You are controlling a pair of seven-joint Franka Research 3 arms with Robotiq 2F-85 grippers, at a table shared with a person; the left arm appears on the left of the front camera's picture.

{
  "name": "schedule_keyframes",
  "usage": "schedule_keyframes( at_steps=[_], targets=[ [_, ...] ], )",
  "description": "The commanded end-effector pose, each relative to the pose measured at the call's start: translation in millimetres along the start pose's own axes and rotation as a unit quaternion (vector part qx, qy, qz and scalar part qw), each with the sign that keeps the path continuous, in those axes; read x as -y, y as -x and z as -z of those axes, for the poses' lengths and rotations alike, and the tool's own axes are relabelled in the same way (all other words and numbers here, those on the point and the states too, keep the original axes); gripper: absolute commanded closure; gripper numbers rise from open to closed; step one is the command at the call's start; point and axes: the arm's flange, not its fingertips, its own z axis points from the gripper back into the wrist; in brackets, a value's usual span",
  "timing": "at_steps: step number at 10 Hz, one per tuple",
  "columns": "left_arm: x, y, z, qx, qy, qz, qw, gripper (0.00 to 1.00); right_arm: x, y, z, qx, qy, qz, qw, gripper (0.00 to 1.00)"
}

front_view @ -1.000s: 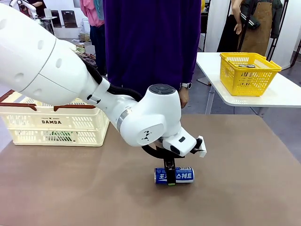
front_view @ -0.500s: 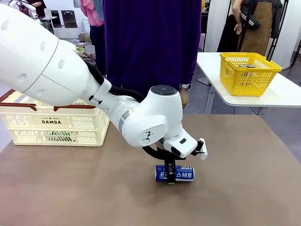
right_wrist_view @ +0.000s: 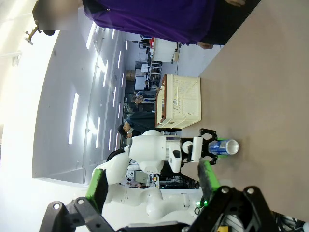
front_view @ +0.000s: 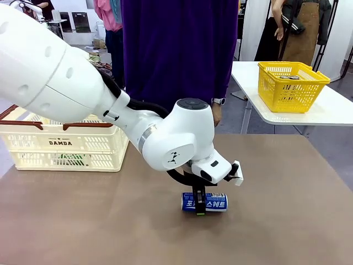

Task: Place the drinks into the Shopping basket.
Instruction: Pick up one drink and place it into the Shopping basket.

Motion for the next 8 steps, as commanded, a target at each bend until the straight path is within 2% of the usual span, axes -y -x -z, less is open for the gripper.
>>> schedule_keyframes(
  at_steps=[1, 2, 3, 4, 5, 6, 7, 8],
  targets=[
    [21, 18, -89, 0.000, -0.009, -0.039, 0.999, 1.00, -5, -2, -1, 0.005, -0.011, 0.001, 1.000, 0.00],
    [28, 23, -131, -0.004, -0.015, -0.078, 0.997, 1.00, -5, -2, -1, 0.005, -0.011, 0.001, 1.000, 0.00],
    [37, 24, -162, 0.016, -0.005, -0.040, 0.999, 1.00, -5, -2, -1, 0.005, -0.011, 0.001, 1.000, 0.00],
    [44, 31, -189, 0.031, -0.012, -0.045, 0.998, 1.00, -5, -2, -1, 0.005, -0.011, 0.001, 1.000, 0.00],
    [47, 37, -194, 0.028, 0.004, -0.068, 0.997, 1.00, -5, -2, -1, 0.005, -0.011, 0.001, 1.000, 0.00],
    [42, 35, -179, 0.001, 0.035, -0.091, 0.995, 1.00, -5, -2, -1, 0.005, -0.011, 0.001, 1.000, 0.00],
    [51, 20, -198, 0.026, -0.011, -0.063, 0.998, 1.00, -5, -2, -1, 0.005, -0.011, 0.001, 1.000, 0.00],
    [51, 20, -198, 0.026, -0.011, -0.063, 0.998, 1.00, -5, -2, -1, 0.005, -0.011, 0.001, 1.000, 0.00]
  ],
)
